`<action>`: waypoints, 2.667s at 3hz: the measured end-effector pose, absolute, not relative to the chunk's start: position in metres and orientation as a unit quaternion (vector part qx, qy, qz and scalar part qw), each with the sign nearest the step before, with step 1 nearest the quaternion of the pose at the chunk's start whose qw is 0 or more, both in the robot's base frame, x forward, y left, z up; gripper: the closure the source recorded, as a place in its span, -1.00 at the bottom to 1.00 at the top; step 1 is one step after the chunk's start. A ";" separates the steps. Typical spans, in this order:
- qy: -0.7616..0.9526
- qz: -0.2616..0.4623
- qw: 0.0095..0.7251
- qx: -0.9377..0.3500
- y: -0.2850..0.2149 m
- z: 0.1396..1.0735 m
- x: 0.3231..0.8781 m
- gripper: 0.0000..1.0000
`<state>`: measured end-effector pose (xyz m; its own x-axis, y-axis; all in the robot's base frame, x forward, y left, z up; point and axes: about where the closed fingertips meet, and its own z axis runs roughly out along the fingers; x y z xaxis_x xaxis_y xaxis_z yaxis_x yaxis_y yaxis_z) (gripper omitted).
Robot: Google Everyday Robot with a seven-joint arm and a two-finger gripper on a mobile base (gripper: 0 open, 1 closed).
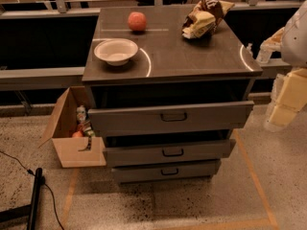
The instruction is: Open bottom drawer
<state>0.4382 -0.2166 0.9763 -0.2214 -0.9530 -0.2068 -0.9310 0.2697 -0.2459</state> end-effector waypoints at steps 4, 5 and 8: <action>0.791 0.036 0.207 -0.574 -0.185 0.863 0.421 -1.00; 0.793 0.061 0.200 -0.573 -0.169 0.777 0.413 -1.00; 0.815 0.077 0.154 -0.554 -0.154 0.655 0.406 -1.00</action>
Offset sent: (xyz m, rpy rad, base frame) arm -0.0005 0.0066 -0.0316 0.1103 0.0148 -0.0170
